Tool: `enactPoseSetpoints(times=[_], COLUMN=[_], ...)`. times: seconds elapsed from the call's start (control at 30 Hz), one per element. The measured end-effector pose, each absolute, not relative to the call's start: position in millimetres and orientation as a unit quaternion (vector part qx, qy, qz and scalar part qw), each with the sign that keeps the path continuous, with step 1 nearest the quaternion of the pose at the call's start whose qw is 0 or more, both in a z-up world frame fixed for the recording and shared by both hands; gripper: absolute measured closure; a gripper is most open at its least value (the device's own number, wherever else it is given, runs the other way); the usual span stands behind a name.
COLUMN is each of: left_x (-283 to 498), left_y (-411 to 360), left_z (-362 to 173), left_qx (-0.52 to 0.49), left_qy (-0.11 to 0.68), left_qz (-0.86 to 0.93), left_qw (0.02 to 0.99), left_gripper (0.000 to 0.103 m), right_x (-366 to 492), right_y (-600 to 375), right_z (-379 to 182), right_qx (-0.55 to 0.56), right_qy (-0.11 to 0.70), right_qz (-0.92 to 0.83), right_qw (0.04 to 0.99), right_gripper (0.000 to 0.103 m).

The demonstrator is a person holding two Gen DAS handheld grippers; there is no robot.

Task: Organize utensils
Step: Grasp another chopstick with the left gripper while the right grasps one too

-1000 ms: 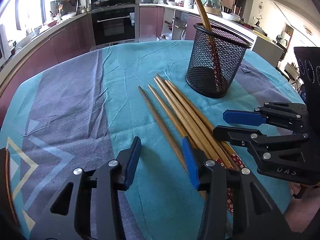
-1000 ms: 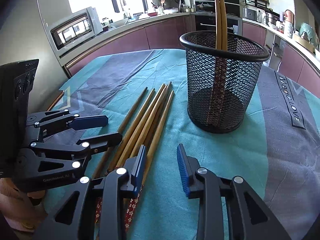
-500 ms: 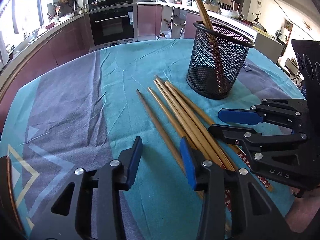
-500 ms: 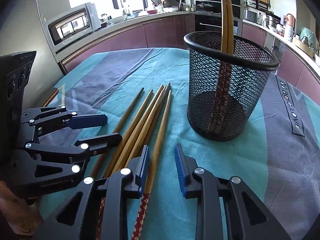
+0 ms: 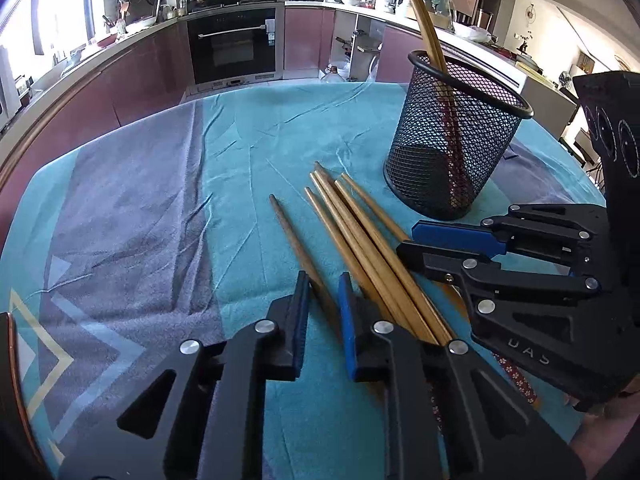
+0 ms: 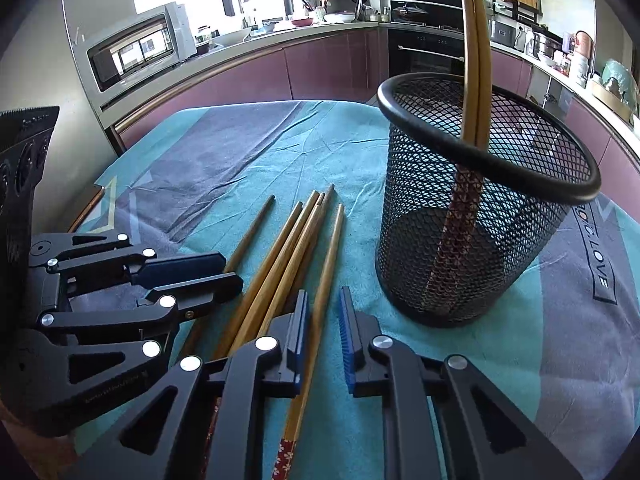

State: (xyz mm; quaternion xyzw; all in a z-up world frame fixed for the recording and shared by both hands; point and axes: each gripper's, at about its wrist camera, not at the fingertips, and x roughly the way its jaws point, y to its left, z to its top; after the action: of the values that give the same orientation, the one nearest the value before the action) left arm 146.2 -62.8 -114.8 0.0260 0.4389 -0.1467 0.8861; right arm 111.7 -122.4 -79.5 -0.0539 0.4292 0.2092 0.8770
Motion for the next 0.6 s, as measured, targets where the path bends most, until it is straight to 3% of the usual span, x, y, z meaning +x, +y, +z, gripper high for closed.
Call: enactPoseSetpoints(times=[0.17, 0.6], left_x=[147.9, 136.9], left_y=[-60.4, -49.0], left_z=[-115.7, -111.2], left_qx=[0.011, -0.019], left_qy=[0.439, 0.434], left_qz=[-0.143, -0.147], left_qw=[0.887, 0.889], left_gripper=[0.089, 0.095], right_x=[112.4, 100.9], right_y=[-127.3, -143.8], right_z=[-79.0, -68.1], right_qx=[-0.037, -0.001], right_qy=[0.432, 0.423], right_qz=[0.214, 0.232], right_qw=[0.875, 0.876], right_gripper=[0.097, 0.098])
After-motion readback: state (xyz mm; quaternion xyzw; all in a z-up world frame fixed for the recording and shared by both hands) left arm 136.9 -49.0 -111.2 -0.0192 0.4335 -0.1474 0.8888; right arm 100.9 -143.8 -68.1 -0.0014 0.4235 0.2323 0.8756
